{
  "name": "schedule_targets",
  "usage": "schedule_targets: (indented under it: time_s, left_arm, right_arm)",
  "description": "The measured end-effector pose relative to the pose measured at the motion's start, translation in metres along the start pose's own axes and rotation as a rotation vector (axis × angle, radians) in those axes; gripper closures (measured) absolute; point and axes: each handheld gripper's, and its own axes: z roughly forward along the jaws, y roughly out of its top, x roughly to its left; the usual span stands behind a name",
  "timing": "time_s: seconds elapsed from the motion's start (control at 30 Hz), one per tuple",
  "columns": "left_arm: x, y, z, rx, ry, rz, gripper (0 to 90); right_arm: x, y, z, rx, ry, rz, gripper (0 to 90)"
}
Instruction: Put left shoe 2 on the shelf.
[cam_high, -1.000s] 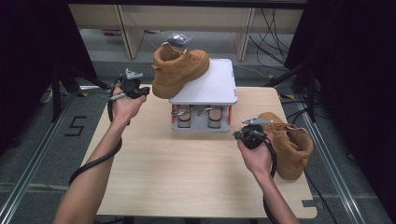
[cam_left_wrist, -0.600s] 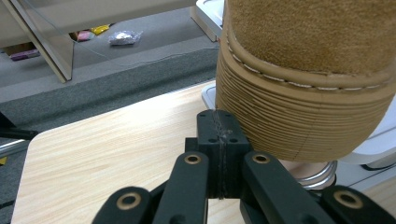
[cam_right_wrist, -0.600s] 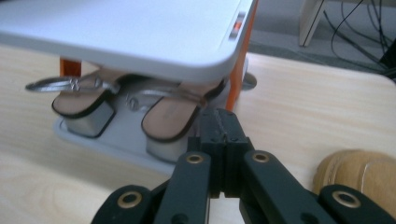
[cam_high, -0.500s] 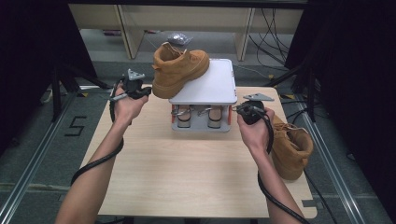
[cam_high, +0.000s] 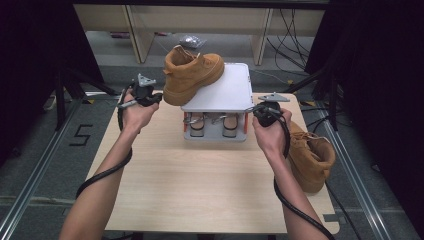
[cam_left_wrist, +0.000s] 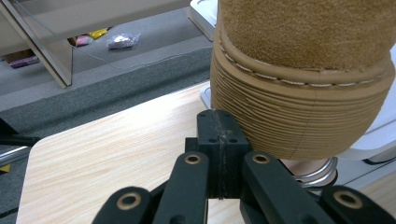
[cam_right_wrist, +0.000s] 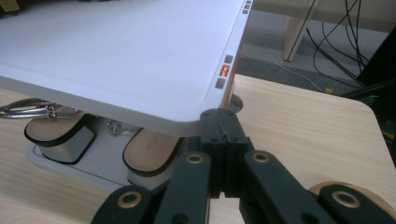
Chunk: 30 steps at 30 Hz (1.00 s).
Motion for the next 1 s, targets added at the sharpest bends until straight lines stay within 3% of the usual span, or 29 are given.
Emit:
schedule_targets:
  time_s: [0.03, 0.13, 0.17, 0.27, 0.4, 0.43, 0.7, 0.83, 0.93, 1.0]
  left_arm:
    - [0.000, 0.000, 0.000, 0.000, 0.000, 0.001, 89.9]
    - [-0.001, 0.000, -0.001, -0.003, 0.000, -0.004, 90.0]
    - [-0.001, 0.000, -0.001, -0.004, 0.001, -0.006, 89.9]
    - [-0.003, 0.001, -0.003, 0.000, 0.002, 0.001, 90.0]
    - [-0.004, 0.002, -0.005, 0.017, -0.033, 0.020, 90.0]
    - [-0.005, 0.003, -0.006, 0.029, -0.040, 0.031, 90.0]
    - [-0.019, 0.007, -0.006, 0.043, -0.076, 0.057, 90.0]
    - [-0.026, 0.008, -0.007, 0.052, -0.055, 0.069, 90.0]
    - [-0.030, 0.009, -0.008, 0.055, -0.086, 0.070, 90.0]
    - [-0.035, 0.010, -0.008, 0.072, -0.098, 0.086, 90.0]
  right_arm:
    - [-0.001, 0.001, -0.001, 0.008, -0.005, -0.022, 90.0]
    - [-0.001, 0.001, 0.000, 0.004, -0.002, -0.019, 90.0]
    - [0.002, 0.001, -0.002, 0.026, -0.006, 0.010, 90.0]
    - [0.002, 0.001, -0.001, 0.009, -0.007, -0.011, 90.0]
    - [0.000, 0.001, -0.001, 0.012, -0.002, -0.029, 90.0]
    - [0.002, 0.000, 0.000, 0.004, -0.002, -0.012, 90.0]
    - [0.001, 0.000, 0.000, 0.008, 0.007, -0.022, 90.0]
    - [0.001, -0.001, -0.002, 0.027, 0.001, -0.017, 90.0]
    - [-0.001, -0.004, 0.001, 0.044, 0.007, -0.038, 90.0]
    - [-0.002, -0.006, 0.003, 0.041, 0.015, -0.004, 90.0]
